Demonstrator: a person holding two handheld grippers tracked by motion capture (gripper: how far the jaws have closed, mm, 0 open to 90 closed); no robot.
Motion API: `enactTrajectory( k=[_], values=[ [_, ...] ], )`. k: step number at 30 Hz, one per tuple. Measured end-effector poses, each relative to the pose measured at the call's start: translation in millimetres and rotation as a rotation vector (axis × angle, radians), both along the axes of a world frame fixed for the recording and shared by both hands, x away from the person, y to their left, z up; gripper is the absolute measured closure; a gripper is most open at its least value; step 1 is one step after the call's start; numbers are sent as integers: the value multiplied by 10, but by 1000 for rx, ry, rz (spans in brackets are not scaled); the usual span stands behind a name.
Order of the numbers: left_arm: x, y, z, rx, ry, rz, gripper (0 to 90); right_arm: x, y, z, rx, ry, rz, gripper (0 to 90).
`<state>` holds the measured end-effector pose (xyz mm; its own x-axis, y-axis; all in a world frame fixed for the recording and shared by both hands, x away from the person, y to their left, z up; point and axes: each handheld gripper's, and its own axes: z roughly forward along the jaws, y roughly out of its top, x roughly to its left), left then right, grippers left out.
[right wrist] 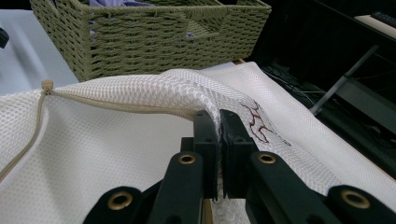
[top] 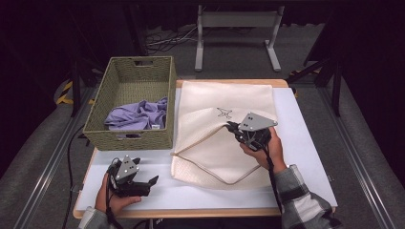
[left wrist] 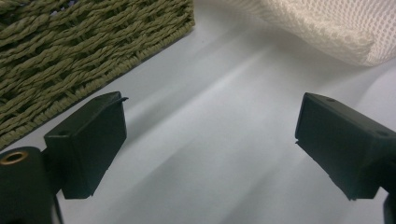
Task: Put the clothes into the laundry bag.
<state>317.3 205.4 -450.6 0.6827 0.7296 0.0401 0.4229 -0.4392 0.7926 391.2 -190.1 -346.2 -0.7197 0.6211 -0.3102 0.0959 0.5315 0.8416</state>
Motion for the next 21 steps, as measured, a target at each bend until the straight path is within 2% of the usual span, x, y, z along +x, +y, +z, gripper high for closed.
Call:
enactTrajectory(
  k=[13,21],
  values=[
    [14,3,-1,5,2,-1,97,29,10,73,33,-4,-4,870],
    [29,18,26,10,-11,-1,95,48,25,97,36,-12,-2,870]
  ],
)
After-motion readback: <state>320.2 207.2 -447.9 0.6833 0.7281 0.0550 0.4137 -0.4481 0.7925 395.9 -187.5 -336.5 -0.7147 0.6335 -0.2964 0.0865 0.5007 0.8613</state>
